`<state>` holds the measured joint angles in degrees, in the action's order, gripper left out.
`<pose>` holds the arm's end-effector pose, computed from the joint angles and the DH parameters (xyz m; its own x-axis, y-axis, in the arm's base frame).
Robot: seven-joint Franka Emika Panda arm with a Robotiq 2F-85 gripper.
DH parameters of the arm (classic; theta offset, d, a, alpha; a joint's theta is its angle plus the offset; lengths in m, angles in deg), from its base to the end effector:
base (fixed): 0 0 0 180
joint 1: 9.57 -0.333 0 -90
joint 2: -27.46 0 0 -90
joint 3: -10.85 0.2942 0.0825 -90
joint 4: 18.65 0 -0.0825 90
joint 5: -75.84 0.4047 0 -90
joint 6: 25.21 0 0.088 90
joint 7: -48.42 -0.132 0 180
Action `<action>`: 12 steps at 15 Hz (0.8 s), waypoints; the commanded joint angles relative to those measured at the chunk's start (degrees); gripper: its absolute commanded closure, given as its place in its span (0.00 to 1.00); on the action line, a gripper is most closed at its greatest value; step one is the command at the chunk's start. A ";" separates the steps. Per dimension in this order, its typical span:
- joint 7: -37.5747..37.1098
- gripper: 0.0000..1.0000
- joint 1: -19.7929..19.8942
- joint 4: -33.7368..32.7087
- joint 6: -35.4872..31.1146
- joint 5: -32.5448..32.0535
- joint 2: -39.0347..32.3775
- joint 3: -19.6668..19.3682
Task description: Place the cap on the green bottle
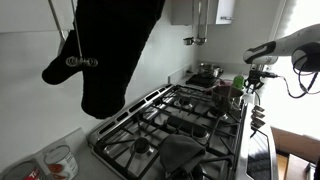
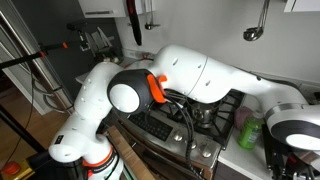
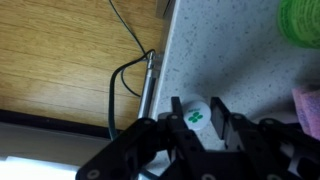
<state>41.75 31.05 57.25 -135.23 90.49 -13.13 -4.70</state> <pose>0.4528 -0.5705 0.2679 0.4176 -0.9038 -0.0937 -0.9086 -0.4151 -0.0456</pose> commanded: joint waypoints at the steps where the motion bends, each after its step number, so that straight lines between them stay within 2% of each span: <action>1: 1.04 0.92 0.86 -1.60 1.25 -0.47 1.63 0.24; 4: 2.27 0.92 -0.60 1.51 -1.59 -1.22 6.61 -0.66; 12: 9.70 0.92 -4.58 9.08 -3.31 -3.41 21.48 0.19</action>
<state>48.39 28.37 59.25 -136.35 89.01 1.73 -4.87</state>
